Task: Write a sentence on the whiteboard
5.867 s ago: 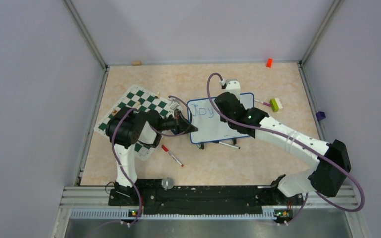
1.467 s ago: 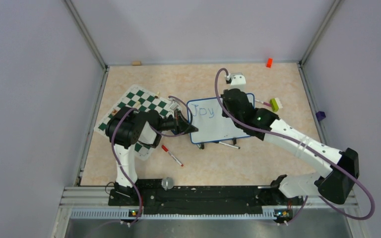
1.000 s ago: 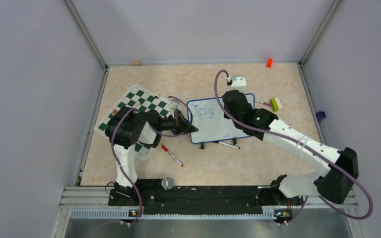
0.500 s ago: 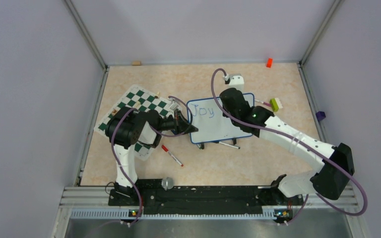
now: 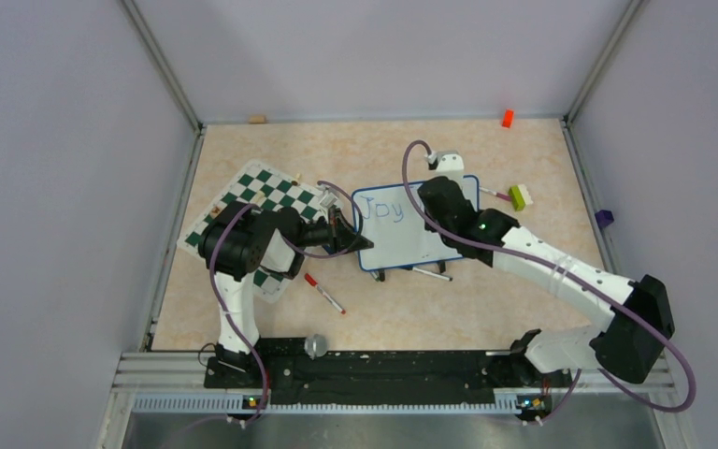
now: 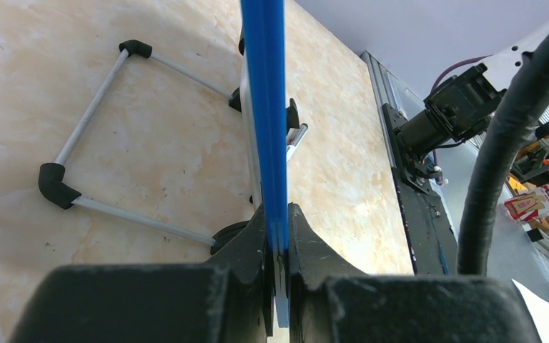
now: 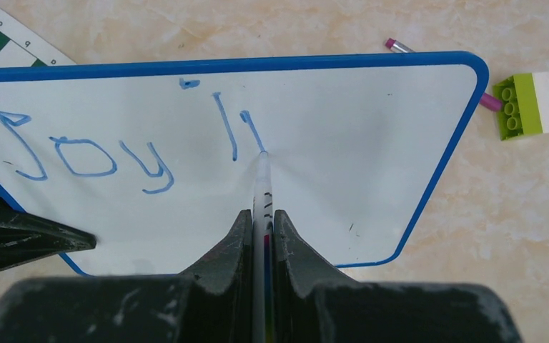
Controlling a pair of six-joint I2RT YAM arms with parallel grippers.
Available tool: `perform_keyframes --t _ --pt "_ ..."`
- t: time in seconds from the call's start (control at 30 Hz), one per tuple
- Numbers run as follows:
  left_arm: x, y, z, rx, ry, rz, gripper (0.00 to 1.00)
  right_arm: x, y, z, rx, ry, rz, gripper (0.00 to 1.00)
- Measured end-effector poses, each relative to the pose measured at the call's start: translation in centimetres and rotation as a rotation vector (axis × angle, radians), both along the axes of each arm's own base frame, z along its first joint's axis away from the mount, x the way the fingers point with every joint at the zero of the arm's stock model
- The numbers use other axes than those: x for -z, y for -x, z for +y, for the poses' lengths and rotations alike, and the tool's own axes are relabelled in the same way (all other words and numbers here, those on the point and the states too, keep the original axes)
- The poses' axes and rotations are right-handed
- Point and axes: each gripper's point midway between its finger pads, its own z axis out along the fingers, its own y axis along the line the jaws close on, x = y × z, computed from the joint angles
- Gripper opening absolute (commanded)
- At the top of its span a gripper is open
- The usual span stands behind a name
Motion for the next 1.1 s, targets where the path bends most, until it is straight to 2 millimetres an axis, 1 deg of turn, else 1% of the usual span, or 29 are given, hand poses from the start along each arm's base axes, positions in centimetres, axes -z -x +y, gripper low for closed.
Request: perform_keyframes --t 0.1,0.37,0.6,0.73,0.9,1.1 --pt "0.0 0.0 0.0 0.0 0.0 0.001 0.0 0.4 0.2 -0.2 0.002 0.001 0.011 0.0" --pt "0.0 0.0 0.0 0.0 0.0 0.0 0.0 0.2 0.2 -0.2 0.002 0.002 0.01 0.0" --pt "0.0 0.0 0.0 0.003 0.0 -0.005 0.0 -1.8 -0.9 0.7 -0.006 -0.014 -0.024 0.0" --pt "0.0 0.0 0.0 0.003 0.0 -0.005 0.0 -2.3 -1.3 1.0 -0.009 -0.019 -0.037 0.0" --pt "0.0 0.0 0.0 0.0 0.0 0.0 0.0 -2.1 -1.4 0.8 0.0 -0.01 -0.037 0.0" --pt "0.0 0.0 0.0 -0.003 -0.001 0.005 0.0 -2.2 -1.8 0.0 0.032 0.002 -0.044 0.0"
